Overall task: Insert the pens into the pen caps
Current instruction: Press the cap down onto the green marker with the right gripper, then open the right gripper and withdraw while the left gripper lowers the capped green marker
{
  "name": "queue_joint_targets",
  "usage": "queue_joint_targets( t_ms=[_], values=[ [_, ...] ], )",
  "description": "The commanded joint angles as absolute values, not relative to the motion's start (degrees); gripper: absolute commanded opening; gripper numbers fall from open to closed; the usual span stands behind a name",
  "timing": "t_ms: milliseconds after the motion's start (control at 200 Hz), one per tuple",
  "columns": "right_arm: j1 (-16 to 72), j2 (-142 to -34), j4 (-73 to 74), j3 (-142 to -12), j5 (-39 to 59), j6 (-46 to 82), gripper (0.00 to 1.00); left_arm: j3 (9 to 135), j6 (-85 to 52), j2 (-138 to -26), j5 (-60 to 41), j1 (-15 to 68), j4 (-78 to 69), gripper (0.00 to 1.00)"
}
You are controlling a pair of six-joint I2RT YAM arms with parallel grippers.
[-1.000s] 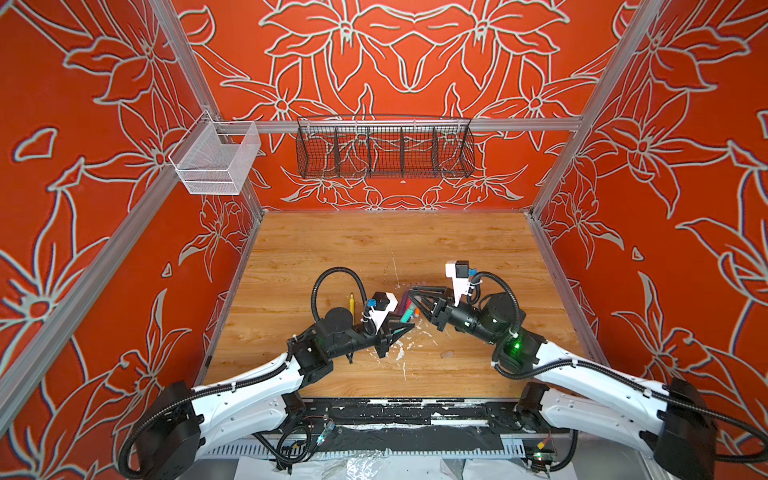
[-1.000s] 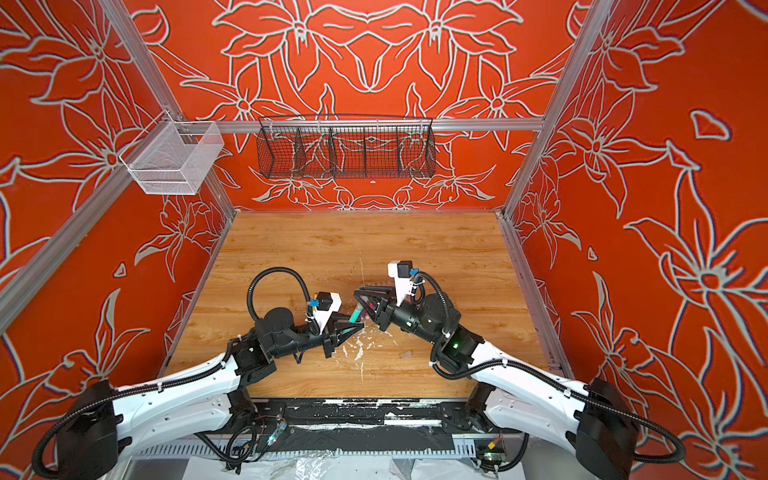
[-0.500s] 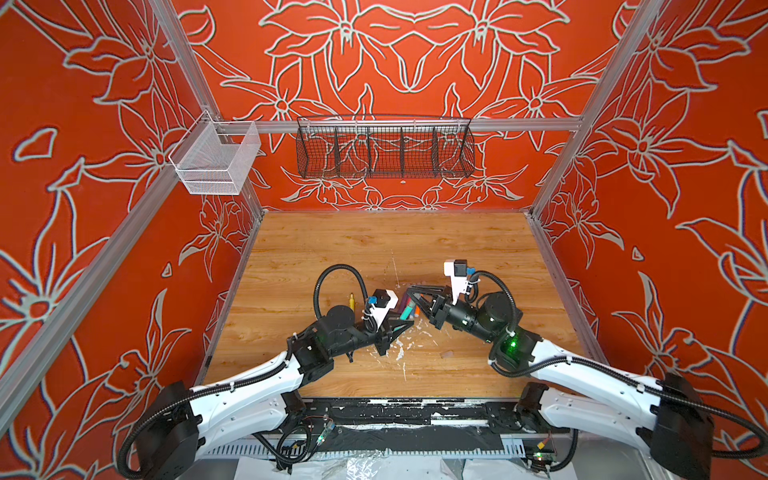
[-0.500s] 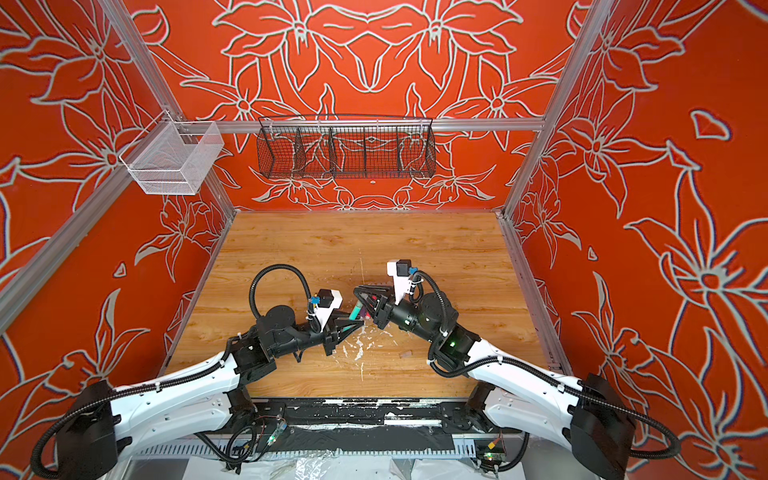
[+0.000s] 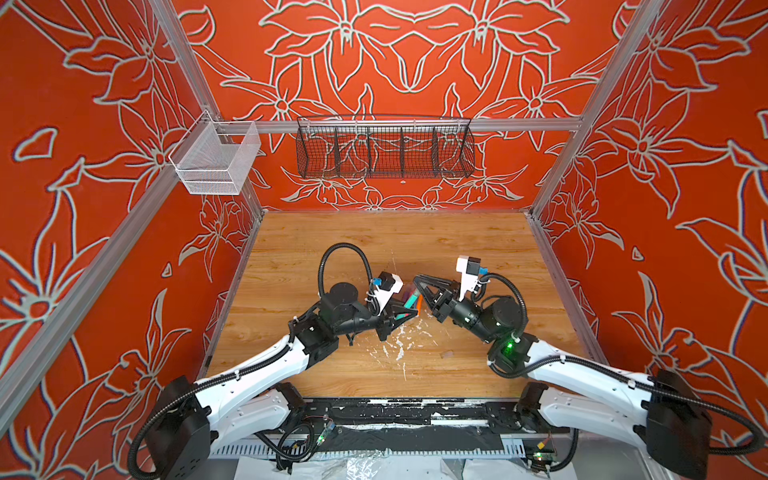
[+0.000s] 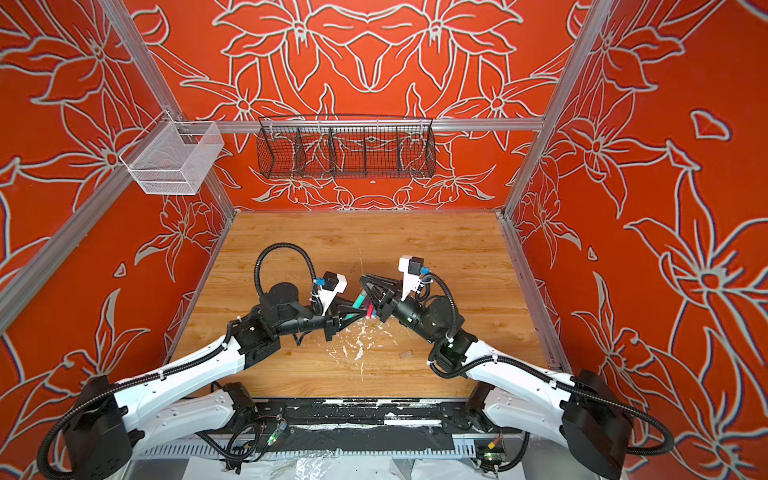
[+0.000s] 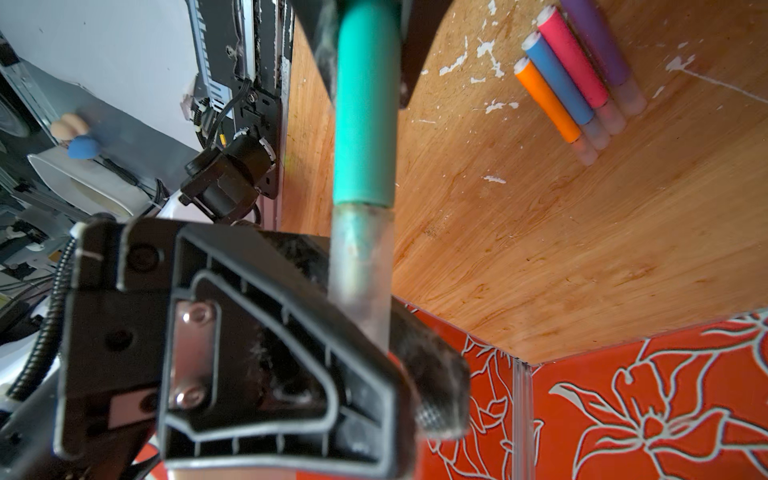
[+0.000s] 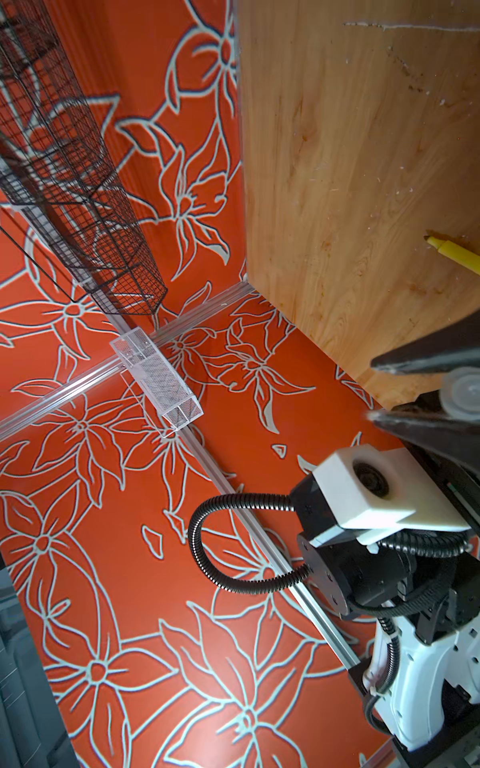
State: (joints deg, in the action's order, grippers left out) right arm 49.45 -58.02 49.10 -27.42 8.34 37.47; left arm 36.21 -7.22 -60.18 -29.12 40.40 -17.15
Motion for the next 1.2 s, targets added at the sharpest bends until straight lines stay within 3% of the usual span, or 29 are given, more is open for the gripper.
queue_joint_targets(
  t_ms=[0, 360, 515, 681, 831, 1021, 1196],
  values=[
    [53.09, -58.52, 38.86, -22.78, 18.81, 36.29, 0.0, 42.75, -9.06, -60.0, -20.15, 37.35, -30.46, 0.0],
    [58.66, -66.02, 42.95, -22.65, 17.14, 36.67, 0.0, 41.43, -3.25, -58.45, -7.12, 37.29, -35.92, 0.0],
    [60.4, -71.11, 45.75, -24.95, 17.84, 36.17, 0.0, 43.24, -3.23, -57.78, -10.04, 36.49, -33.31, 0.0],
    [60.73, -75.51, 50.17, -26.6, 20.44, 36.32, 0.0, 43.93, -12.37, -57.04, -24.1, 29.31, -33.14, 0.0],
    [60.73, -77.14, 51.9, -26.81, 22.4, 35.12, 0.0, 43.34, -16.35, -53.73, -30.36, 25.38, -33.53, 0.0],
    [60.75, -78.72, 55.11, -26.35, 26.41, 34.18, 0.0, 42.85, -14.3, -52.56, -28.58, 24.52, -31.63, 0.0],
    [60.73, -76.56, 48.42, -27.83, 21.97, 33.84, 0.0, 41.12, -11.23, -52.04, -23.79, 24.6, -29.99, 0.0]
  ],
)
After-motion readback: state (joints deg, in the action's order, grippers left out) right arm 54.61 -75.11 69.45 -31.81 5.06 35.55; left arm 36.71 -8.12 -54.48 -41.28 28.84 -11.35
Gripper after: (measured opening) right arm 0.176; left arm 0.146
